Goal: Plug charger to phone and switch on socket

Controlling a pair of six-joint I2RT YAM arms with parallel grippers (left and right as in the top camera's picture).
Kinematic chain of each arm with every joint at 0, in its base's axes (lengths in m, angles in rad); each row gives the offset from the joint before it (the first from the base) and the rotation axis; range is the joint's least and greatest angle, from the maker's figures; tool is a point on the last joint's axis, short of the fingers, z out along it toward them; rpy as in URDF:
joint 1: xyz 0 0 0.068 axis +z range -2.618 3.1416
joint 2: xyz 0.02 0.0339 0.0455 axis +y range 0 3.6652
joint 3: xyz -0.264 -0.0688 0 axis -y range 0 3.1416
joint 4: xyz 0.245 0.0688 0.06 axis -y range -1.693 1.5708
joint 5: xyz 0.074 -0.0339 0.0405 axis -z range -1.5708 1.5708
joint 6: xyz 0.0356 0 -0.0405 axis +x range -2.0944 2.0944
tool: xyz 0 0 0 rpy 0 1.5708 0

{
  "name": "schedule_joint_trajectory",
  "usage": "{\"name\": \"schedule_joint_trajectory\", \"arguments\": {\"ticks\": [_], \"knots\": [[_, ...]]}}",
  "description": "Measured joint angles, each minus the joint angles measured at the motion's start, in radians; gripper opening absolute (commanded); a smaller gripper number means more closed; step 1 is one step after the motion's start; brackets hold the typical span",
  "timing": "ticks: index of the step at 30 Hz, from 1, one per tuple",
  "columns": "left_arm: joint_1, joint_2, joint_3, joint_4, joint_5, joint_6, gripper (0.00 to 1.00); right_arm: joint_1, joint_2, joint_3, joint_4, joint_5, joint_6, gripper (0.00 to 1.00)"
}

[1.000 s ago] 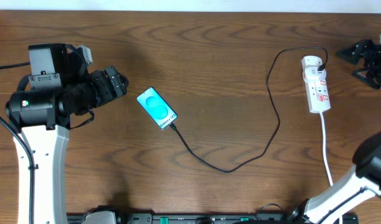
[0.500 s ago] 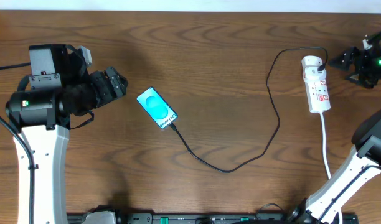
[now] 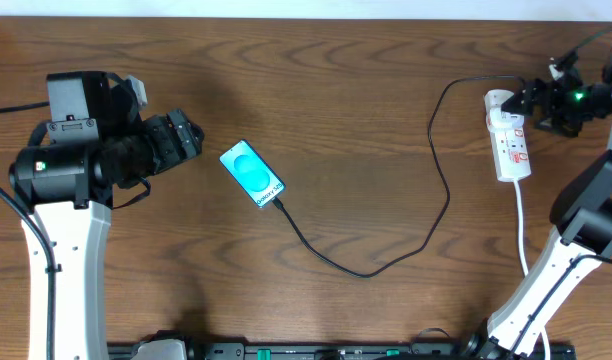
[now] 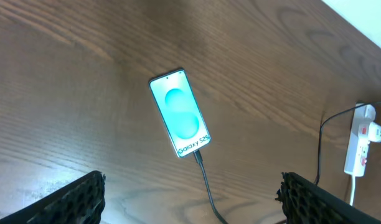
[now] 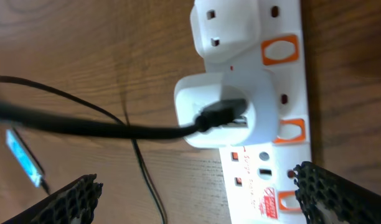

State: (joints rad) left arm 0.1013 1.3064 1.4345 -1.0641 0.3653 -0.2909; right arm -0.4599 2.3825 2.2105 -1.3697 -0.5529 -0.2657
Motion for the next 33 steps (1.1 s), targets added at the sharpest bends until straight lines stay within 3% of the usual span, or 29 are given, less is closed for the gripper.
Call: {"name": "schedule_joint_trajectory", "arguments": {"ticks": [33], "knots": [[0.0, 0.0, 0.0, -0.01, -0.005, 0.0, 0.9, 0.027, 0.082, 0.001, 0.039, 0.046, 0.04, 0.99]]}}
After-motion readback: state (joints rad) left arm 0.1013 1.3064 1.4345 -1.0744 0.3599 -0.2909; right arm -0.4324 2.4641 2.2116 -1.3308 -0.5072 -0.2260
